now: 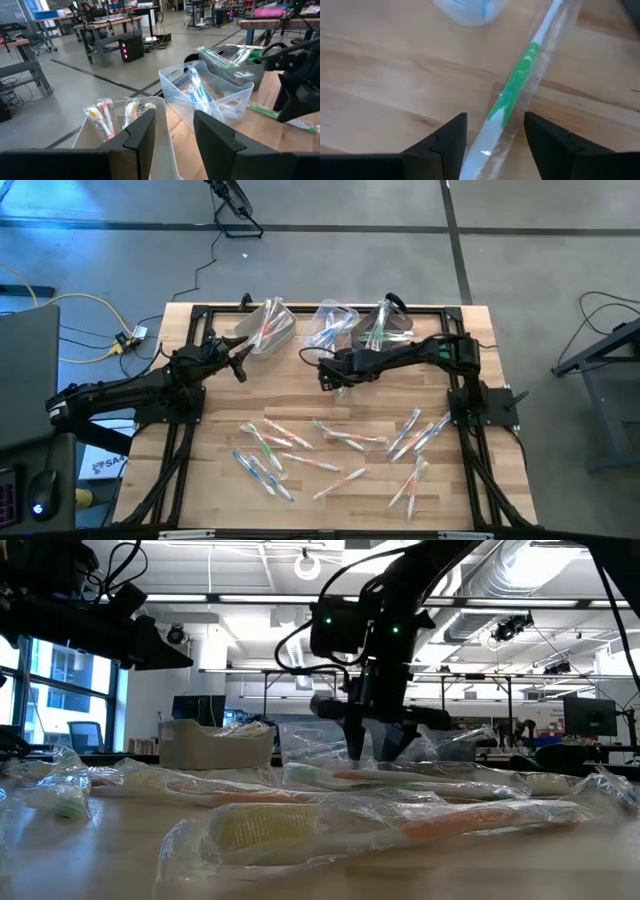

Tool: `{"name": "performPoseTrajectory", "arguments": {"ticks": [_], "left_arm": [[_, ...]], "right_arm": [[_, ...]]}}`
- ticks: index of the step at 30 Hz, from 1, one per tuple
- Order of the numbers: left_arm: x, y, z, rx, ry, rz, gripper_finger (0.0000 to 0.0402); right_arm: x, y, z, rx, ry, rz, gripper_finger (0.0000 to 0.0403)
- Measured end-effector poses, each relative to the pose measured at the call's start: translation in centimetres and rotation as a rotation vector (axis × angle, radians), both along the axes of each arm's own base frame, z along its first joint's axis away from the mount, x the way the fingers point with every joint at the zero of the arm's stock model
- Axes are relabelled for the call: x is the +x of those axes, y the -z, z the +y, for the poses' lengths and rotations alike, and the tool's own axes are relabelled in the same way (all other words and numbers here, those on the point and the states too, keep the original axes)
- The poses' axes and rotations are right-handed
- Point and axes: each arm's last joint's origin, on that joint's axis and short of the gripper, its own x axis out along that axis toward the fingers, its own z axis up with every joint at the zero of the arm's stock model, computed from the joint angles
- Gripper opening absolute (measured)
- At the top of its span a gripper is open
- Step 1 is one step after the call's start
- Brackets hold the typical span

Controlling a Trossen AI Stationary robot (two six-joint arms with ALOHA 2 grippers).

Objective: Pick & Place Toothbrushes
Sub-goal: Put the green toothbrush into the black bin

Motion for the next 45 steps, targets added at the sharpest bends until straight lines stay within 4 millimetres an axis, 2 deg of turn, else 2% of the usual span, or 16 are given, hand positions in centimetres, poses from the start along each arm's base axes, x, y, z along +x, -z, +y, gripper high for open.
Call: {"name": "performPoseTrajectory", "arguments": {"ticks": [8,13,25,33,39,45], "left_arm": [[0.0,0.0,0.0,0.0,0.0,0.0,0.0132],[0.0,0.0,0.0,0.0,0.0,0.0,0.0132],[0.0,0.0,0.0,-0.017,-0.001,-0.015,0.0132],[0.0,0.0,0.0,-0.025,-0.002,-0.022,0.0132],[0.0,0.0,0.0,-0.026,-0.001,-0.022,0.0132],[0.0,0.0,0.0,-0.026,-0.002,-0.023,0.0132]], "right_arm": [[0.0,0.0,0.0,0.027,-0.006,0.0,0.0151],[0.2,1.1,-0.1,0.065,-0.027,0.024,0.0116],[-0.3,1.6,0.3,0.089,-0.07,0.089,0.0073],[-0.3,1.7,1.2,0.136,-0.184,0.121,0.0029],[-0.5,1.6,2.2,0.155,-0.256,0.147,0.0019],[-1.2,0.0,3.3,0.191,-0.315,0.162,0.0017]]}}
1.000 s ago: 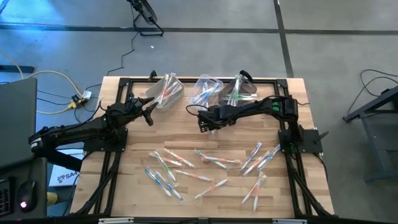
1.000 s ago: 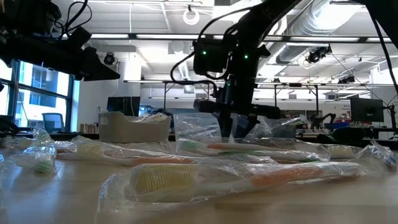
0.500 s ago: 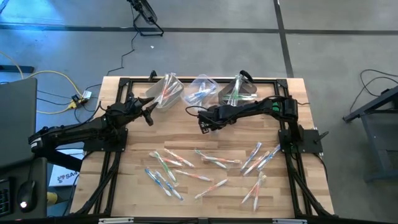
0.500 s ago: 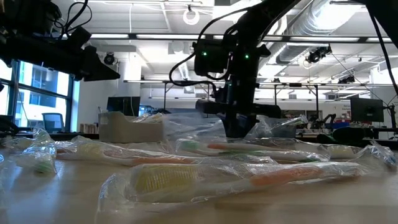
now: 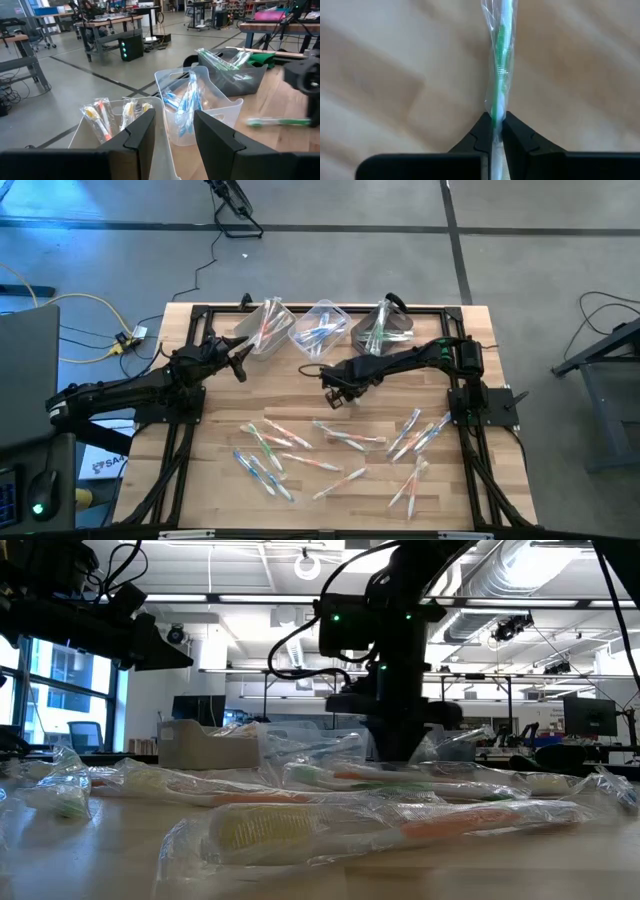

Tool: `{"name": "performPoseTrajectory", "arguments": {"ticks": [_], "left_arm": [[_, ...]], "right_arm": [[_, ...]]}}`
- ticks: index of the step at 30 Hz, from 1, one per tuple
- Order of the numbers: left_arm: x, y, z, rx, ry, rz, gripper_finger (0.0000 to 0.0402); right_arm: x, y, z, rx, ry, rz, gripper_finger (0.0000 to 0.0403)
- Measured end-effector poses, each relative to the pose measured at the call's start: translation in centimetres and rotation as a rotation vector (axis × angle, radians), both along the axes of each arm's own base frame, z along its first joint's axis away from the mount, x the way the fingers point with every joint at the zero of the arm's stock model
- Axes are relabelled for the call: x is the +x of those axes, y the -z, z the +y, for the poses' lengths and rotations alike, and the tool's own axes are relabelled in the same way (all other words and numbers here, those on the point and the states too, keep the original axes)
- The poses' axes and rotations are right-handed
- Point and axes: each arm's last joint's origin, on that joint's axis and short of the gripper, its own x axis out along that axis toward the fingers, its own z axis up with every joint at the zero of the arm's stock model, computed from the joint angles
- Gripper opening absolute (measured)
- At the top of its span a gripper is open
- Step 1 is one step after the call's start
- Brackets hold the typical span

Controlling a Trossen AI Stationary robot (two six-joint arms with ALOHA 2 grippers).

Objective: Pick & Place Toothbrushes
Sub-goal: Put the green toothbrush into the black bin

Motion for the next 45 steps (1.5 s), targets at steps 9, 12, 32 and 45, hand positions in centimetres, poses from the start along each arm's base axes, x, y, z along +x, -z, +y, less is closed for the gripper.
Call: {"name": "performPoseTrajectory", "arguments": {"ticks": [9,12,32,45], "left_arm": [[0.0,0.0,0.0,-0.001,0.0,-0.002,0.0132],[0.0,0.0,0.0,-0.002,0.002,-0.001,0.0132],[0.0,0.0,0.0,0.001,-0.001,0.001,0.0132],[0.0,0.0,0.0,0.0,-0.001,0.001,0.0132]], "right_arm": [[-1.0,-2.5,1.3,-0.011,-0.065,0.0,0.0015],[-1.3,-3.6,1.6,-0.026,-0.073,-0.019,0.0015],[-6.9,-13.1,-0.1,-0.393,0.06,-0.119,0.0015],[-9.5,-15.0,-4.5,-0.546,0.125,-0.038,0.0015]]}}
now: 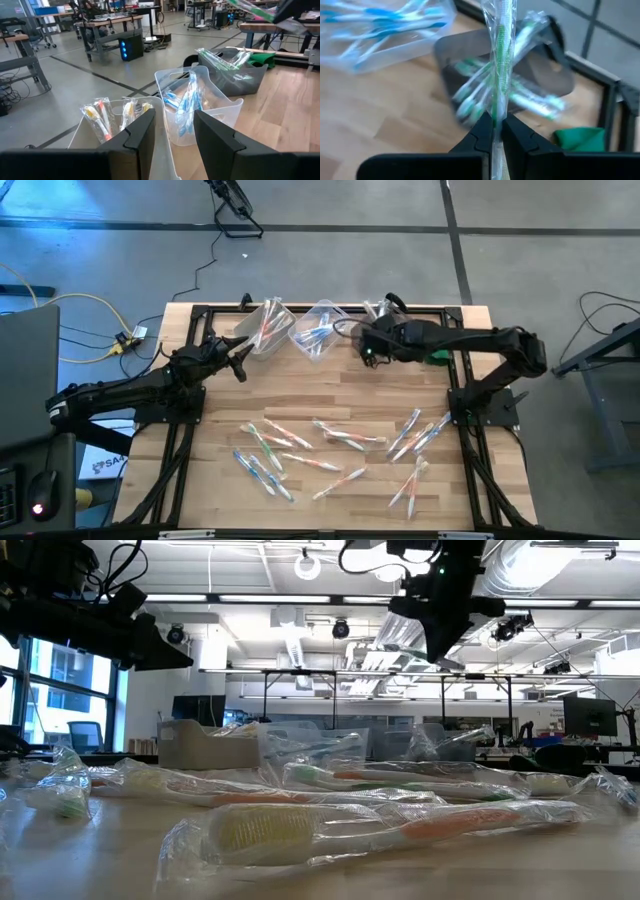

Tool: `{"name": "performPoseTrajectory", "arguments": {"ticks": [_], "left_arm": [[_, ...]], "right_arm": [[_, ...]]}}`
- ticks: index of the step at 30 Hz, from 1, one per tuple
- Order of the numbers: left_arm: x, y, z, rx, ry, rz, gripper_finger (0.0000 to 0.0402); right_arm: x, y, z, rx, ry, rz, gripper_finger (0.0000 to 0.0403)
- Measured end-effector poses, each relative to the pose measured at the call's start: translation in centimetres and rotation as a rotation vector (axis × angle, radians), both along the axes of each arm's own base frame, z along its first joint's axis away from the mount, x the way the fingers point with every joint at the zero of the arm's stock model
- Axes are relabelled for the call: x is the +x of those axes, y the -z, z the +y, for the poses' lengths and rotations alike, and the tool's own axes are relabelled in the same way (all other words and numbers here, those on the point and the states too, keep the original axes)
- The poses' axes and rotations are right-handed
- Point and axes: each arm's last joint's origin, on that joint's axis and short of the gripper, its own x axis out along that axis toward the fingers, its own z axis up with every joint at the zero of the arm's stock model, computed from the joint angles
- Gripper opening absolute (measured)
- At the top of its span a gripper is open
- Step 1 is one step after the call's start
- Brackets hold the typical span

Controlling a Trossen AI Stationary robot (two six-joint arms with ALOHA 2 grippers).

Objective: Pick & Place Toothbrushes
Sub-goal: Put the green toothbrush into the black bin

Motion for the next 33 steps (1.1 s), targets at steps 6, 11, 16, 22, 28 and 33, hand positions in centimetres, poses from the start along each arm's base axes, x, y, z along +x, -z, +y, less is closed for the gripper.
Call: {"name": "performPoseTrajectory", "arguments": {"ticks": [6,11,16,22,28,33], "left_arm": [[-0.1,0.0,0.1,0.002,-0.044,0.001,0.0132],[-0.2,0.0,0.2,0.006,-0.086,0.005,0.0132],[-0.2,0.0,0.2,0.007,-0.092,0.006,0.0132],[-0.2,0.0,0.2,0.01,-0.117,0.008,0.0132],[-0.2,0.0,0.3,0.01,-0.121,0.009,0.0132],[-0.3,0.0,0.3,0.026,-0.144,0.023,0.0132]], "right_arm": [[-0.8,-0.1,-3.6,-0.042,0.072,0.022,0.0015],[-1.4,-0.4,-6.4,-0.082,0.122,-0.005,0.0015],[-1.1,0.0,-8.8,-0.104,0.095,-0.098,0.0015],[-0.9,2.5,-10.6,-0.091,0.022,-0.232,0.0015],[-1.3,5.5,-11.1,-0.057,0.026,-0.338,0.0015],[-1.6,7.0,-10.9,-0.068,0.051,-0.38,0.0015]]}}
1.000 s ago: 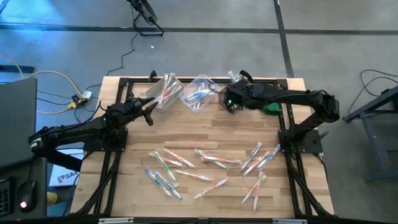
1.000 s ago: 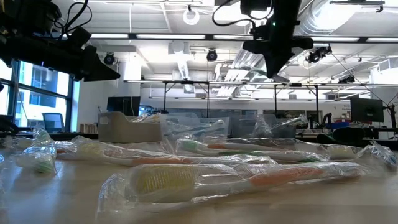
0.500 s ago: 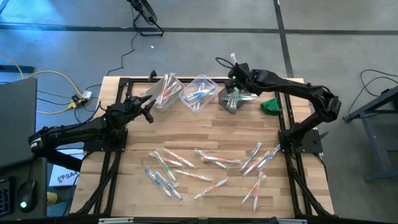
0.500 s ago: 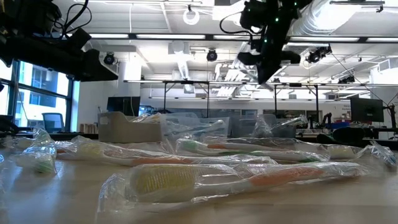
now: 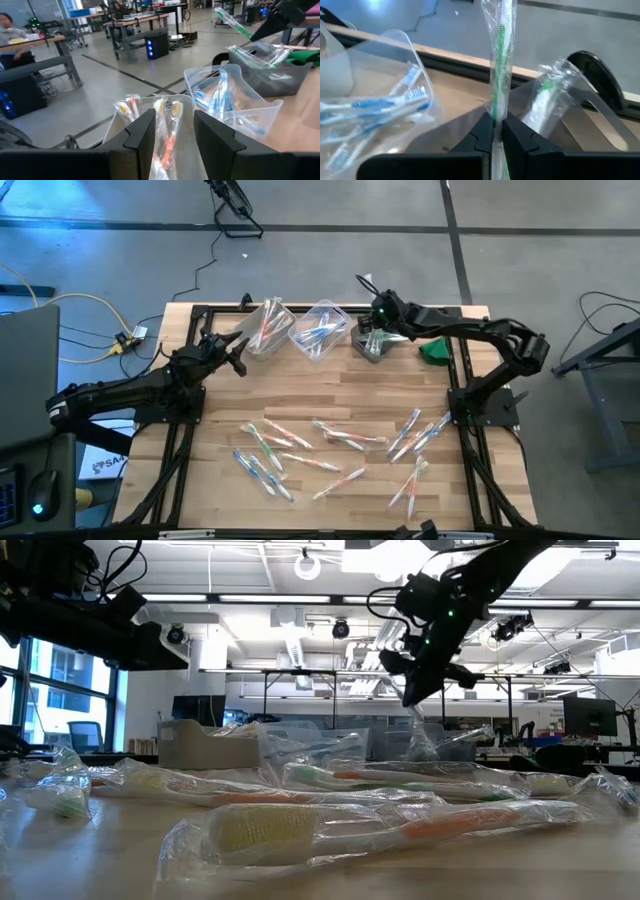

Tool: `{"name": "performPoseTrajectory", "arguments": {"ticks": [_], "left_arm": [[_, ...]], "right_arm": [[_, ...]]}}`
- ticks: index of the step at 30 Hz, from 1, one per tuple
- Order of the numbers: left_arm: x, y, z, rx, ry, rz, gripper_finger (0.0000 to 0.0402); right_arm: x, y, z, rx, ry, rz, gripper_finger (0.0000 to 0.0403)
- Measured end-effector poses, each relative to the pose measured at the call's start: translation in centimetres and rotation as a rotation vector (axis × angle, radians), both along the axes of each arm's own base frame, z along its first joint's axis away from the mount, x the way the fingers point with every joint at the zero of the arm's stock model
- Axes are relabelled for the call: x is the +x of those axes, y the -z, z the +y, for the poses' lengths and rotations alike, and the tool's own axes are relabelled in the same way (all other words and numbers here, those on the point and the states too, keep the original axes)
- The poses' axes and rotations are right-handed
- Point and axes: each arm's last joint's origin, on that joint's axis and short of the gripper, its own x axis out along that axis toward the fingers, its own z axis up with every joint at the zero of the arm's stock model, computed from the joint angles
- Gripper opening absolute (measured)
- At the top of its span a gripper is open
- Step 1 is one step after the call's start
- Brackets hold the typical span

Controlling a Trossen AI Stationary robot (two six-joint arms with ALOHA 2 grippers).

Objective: Pick & Place Toothbrushes
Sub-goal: Put the green toothbrush into the black bin

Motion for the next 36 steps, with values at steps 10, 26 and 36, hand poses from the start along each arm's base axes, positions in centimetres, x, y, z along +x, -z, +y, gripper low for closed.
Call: {"name": "performPoseTrajectory", "arguments": {"ticks": [10,26,36], "left_arm": [[-0.1,-0.3,0.1,0.031,-0.028,-0.015,0.0132],[-0.1,-0.3,0.1,0.033,-0.028,-0.003,0.0132],[-0.1,-0.3,0.1,0.032,-0.028,-0.001,0.0132]], "right_arm": [[0.2,0.1,-0.3,-0.073,0.03,-0.061,0.0015],[0.2,0.1,-0.1,-0.093,0.118,-0.077,0.0015],[-0.5,2.7,1.4,-0.009,0.19,-0.098,0.0015]]}}
